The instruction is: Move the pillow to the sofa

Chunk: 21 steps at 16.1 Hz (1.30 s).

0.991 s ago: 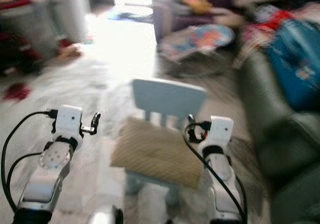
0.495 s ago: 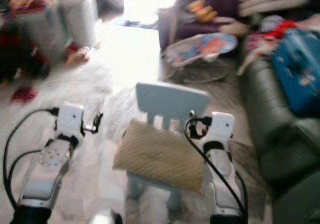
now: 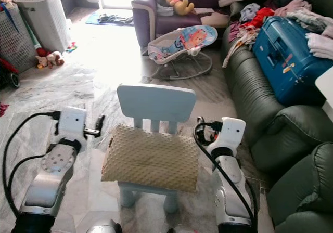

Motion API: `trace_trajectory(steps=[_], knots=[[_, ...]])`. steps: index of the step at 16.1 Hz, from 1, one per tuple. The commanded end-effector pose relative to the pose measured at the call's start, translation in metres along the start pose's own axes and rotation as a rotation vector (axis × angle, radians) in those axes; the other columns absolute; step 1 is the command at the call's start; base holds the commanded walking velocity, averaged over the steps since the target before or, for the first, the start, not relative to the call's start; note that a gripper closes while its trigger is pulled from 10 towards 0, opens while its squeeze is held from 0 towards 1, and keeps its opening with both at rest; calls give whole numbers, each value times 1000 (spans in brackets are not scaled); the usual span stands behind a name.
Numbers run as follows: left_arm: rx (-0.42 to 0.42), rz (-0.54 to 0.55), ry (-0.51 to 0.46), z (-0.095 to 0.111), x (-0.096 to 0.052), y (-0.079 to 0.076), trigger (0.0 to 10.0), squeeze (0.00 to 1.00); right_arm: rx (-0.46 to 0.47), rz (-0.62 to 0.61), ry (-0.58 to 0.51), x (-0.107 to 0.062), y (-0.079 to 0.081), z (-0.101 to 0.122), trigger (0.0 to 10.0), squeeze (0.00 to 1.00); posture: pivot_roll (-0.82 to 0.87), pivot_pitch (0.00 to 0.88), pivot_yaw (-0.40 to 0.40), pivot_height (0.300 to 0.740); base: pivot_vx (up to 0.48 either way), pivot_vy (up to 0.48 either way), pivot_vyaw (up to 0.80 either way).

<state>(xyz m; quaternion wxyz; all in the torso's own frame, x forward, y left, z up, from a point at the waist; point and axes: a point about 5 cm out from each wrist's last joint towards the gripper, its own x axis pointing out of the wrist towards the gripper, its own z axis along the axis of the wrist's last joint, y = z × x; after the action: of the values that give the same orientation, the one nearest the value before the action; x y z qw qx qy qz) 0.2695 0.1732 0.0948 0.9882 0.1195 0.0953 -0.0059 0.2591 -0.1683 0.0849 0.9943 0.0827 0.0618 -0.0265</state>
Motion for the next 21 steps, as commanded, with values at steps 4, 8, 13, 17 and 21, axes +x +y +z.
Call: trace_trajectory(steps=[4, 8, 13, 17, 21], knots=[[-1, 2, -3, -2, -15, 6, 10000, 0, 21, 52, -14, -10, 5, 9, 10000, 0, 25, 0, -29, 740, 0, 0, 0], [-82, -4, 31, -11, -24, 6, 10000, 0, 17, 59, 15, -21, -1, 4, 10000, 0, 23, 0, -30, 740, 0, 0, 0], [-124, -17, 15, -6, -21, 2, 10000, 0, 0, 72, 21, -19, -2, 7, 10000, 0, 19, 0, -35, 740, 0, 0, 0], [-127, -10, 21, -8, -21, 3, 10000, 0, -5, 77, 27, -18, -1, 6, 10000, 0, 20, 0, -39, 732, 0, 0, 0], [-123, -8, 21, -7, -20, 3, 10000, 0, -7, 84, 25, -16, 1, 6, 10000, 0, 19, 0, -38, 702, 0, 0, 0]])
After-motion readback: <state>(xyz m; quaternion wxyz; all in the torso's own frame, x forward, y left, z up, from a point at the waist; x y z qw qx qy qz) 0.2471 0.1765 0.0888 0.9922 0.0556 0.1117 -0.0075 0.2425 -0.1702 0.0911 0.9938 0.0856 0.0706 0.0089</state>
